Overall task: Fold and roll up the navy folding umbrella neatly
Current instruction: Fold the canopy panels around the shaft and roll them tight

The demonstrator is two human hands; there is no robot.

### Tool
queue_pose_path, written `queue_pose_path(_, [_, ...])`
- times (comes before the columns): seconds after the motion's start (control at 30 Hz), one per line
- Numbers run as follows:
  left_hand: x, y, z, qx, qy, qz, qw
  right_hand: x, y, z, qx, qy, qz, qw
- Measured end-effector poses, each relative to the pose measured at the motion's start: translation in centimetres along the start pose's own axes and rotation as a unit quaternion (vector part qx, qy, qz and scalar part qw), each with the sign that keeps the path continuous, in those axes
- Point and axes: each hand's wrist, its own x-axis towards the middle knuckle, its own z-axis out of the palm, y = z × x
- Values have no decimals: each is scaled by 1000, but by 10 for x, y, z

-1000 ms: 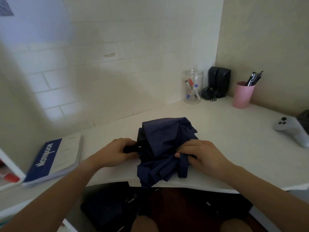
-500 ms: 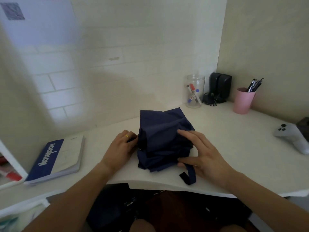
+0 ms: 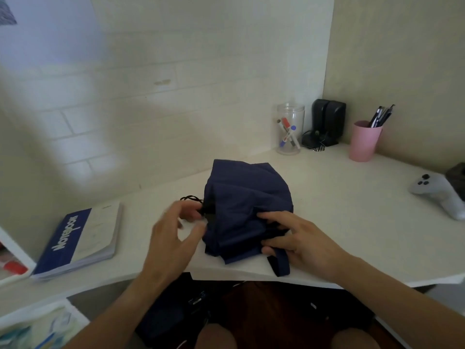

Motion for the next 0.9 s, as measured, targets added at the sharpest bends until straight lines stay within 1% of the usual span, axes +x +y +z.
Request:
queue_pose_path(0.03, [-5,12,6,-82,-46,-62,994,1,-1,0,3,3,0,1000])
queue_pose_path(0.07, [-7,17,13,-133,-96,-106,981,1,-1,0,11,3,-2,1000])
queue_pose_path(0.1, [-7,16,20,-157,-139,-139,968,2,-2,-1,18,-2,-3,1000])
queue_pose_path(0.13, [-6,14,27,-171,-164,-168,957,2,-3,-2,21,-2,-6,1000])
queue_pose_path(0.17, [-2,13,30,-177,-170,-198,949,2,-3,-3,17,8,-8,1000])
queue_pose_path(0.23, [3,10,33,-178,-155,-251,939,1,-3,-5,12,14,-10,1000])
queue_pose_path(0.3, [7,11,34,-197,-150,-271,930,-1,-1,-6,4,22,-19,1000])
queue_pose_path(0.37, [10,14,33,-238,-137,-256,927,-3,-4,-8,21,39,-12,999])
queue_pose_path(0.4, [10,17,31,-254,-127,-229,931,-3,-4,-9,30,74,-2,997])
queue_pose_path(0.43, [10,18,28,-262,-119,-194,938,-3,-3,-8,37,79,4,996])
queue_pose_path(0.47, [10,20,25,-262,-116,-155,945,-4,-2,-9,44,76,9,996])
queue_pose_path(0.5, [9,19,22,-250,-120,-118,953,-2,-2,-11,38,72,-8,997])
queue_pose_path(0.57, [7,12,17,-210,-150,-70,964,-1,-1,-11,-8,46,-25,999])
queue_pose_path(0.63, [5,3,13,-189,-180,-64,963,-2,2,-10,-22,25,-29,999])
queue_pose_path(0.7, [6,-7,9,-180,-193,-68,962,-2,2,-10,-23,29,-41,998])
queue_pose_path(0.77, [4,-15,6,-184,-205,-79,958,-4,1,-10,-51,49,-52,996])
queue_pose_path(0.83, [0,-15,5,-160,-199,-75,964,-4,0,-10,-76,66,-47,994])
queue_pose_path(0.9, [-3,-11,8,-113,-159,-63,979,-3,1,-9,-78,59,-42,994])
